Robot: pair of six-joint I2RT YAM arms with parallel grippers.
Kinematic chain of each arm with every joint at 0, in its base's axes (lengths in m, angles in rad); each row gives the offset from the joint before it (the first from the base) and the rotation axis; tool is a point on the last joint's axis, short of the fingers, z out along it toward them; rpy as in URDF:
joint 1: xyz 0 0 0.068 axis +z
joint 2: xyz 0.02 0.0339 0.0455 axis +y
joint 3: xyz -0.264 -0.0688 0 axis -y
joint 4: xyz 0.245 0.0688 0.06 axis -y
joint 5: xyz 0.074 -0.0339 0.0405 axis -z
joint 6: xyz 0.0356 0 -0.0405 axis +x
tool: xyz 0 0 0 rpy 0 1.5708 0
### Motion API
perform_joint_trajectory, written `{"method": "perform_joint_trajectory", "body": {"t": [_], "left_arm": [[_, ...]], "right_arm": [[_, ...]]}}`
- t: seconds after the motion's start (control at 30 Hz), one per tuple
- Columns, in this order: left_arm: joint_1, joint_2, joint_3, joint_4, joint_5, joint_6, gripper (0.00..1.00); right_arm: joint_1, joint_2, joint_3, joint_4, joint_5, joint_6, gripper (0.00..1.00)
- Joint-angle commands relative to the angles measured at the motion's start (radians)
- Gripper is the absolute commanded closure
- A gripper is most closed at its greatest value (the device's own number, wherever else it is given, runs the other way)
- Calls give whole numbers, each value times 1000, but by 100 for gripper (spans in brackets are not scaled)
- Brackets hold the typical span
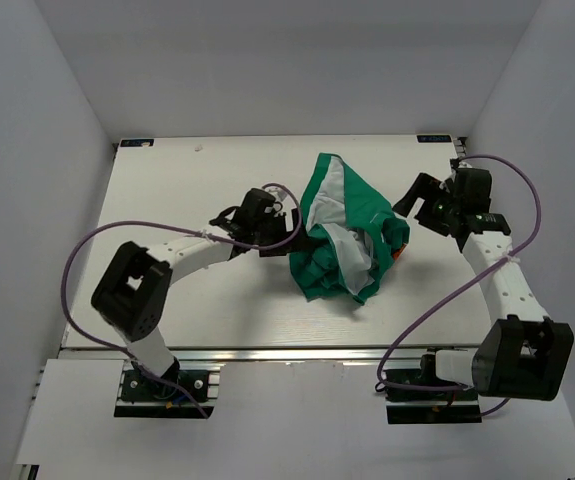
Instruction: Zip up the jacket
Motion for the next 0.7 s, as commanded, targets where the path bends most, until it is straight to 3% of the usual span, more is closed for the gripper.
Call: {"method": "perform_joint_trajectory", "body": {"t": [0.0, 0.13, 0.2, 0.23, 0.27, 0.3, 0.33, 0.37, 0.4, 0.57, 0.67], "left_arm": [[-3, 74, 93, 68, 77, 29, 2], [-4, 160, 115, 146, 103, 20, 2], [-6, 218, 159, 151, 123, 26, 26], [-6, 234, 172, 154, 144, 29, 45], [-6, 245, 184, 154, 149, 34, 85], [-4, 258, 201, 142, 147, 40, 100], [-4, 259, 231, 132, 138, 52, 100], [-4, 256, 242, 122, 115, 63, 100], [-4, 233, 255, 117, 98, 77, 100], [6, 144, 378, 47, -151, 160, 100], [51, 75, 492, -4, -253, 206, 100]], "right_arm": [[-2, 48, 19, 66, -38, 1, 11], [9, 119, 7, 98, -58, -2, 11], [23, 156, -1, 120, -77, -8, 11], [23, 168, -9, 132, -85, -14, 11], [62, 194, -12, 146, -120, -19, 17], [69, 209, -7, 152, -146, -22, 35], [75, 225, -1, 166, -168, -19, 52], [95, 252, 20, 170, -171, -10, 85], [108, 266, 40, 170, -170, -18, 98], [168, 334, 241, 155, -127, -21, 100], [211, 420, 540, 102, -105, -34, 100]]}}
